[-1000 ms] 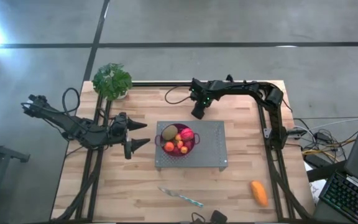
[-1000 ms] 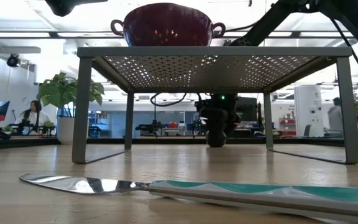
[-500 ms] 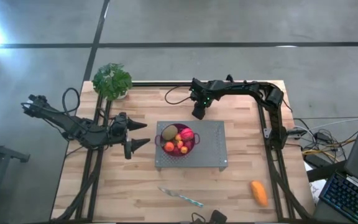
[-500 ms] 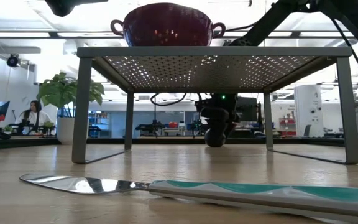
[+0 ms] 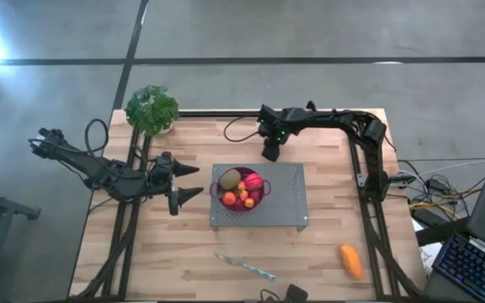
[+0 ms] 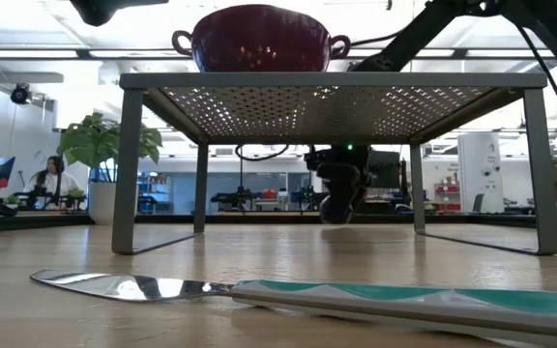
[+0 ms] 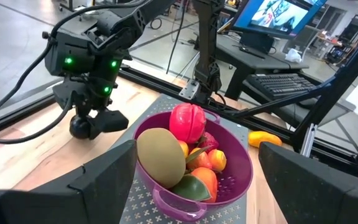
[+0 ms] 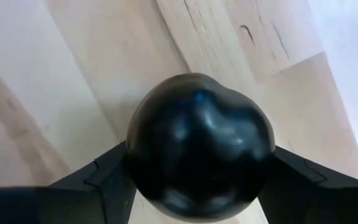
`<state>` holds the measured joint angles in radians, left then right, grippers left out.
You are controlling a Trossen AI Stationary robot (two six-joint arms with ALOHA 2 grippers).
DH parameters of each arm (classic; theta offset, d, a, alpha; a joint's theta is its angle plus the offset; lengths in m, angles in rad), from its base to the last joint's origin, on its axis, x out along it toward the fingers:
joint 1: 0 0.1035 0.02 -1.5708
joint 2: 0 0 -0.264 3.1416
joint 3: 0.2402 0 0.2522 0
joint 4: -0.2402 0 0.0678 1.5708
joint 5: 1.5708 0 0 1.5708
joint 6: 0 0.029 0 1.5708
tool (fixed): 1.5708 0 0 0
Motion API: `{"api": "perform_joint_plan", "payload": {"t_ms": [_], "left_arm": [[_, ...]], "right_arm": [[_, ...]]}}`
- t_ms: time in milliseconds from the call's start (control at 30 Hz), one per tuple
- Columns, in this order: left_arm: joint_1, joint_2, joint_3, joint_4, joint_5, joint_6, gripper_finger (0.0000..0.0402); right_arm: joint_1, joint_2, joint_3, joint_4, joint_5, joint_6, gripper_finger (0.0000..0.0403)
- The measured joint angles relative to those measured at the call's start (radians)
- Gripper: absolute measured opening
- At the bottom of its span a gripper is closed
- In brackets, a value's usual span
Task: Pick & Place Fruit
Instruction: Put the plum into the purple strainer bowl
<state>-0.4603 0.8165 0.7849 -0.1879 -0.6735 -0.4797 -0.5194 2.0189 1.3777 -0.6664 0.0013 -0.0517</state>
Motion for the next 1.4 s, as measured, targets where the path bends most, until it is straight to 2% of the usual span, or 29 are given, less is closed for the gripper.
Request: {"api": "perform_joint_plan", "payload": {"t_ms": [300,500,733,800,933,1133,1267,1400], "left_arm": [[0.000,0.000,-0.002,-0.025,-0.001,0.001,0.0342],[0.000,0.000,-0.004,-0.032,-0.001,0.002,0.0342],[0.002,0.009,-0.004,-0.030,-0.003,0.094,0.0342],[0.002,0.016,-0.004,-0.021,-0.020,0.168,0.0342],[0.002,0.045,-0.004,0.036,-0.052,0.371,0.0342],[0.002,0.115,-0.004,0.222,-0.056,0.679,0.0342],[0.001,0.182,0.006,0.347,-0.087,0.888,0.0342],[0.001,0.267,0.039,0.408,-0.107,1.089,0.0342]], "right_arm": [[0.000,-0.152,0.000,-0.071,0.001,-0.035,0.0247],[0.012,-0.332,0.000,-0.113,0.000,-0.039,0.0261],[0.050,-0.563,0.000,-0.152,-0.012,-0.036,0.0245],[0.062,-0.623,0.000,-0.159,-0.038,-0.030,0.0244],[0.085,-0.730,0.000,-0.167,-0.162,0.019,0.0256],[0.144,-0.843,0.000,-0.168,-0.352,0.064,0.0260],[0.218,-0.895,0.000,-0.168,-0.416,0.072,0.0247],[0.314,-0.926,0.000,-0.166,-0.430,0.101,0.0247]]}}
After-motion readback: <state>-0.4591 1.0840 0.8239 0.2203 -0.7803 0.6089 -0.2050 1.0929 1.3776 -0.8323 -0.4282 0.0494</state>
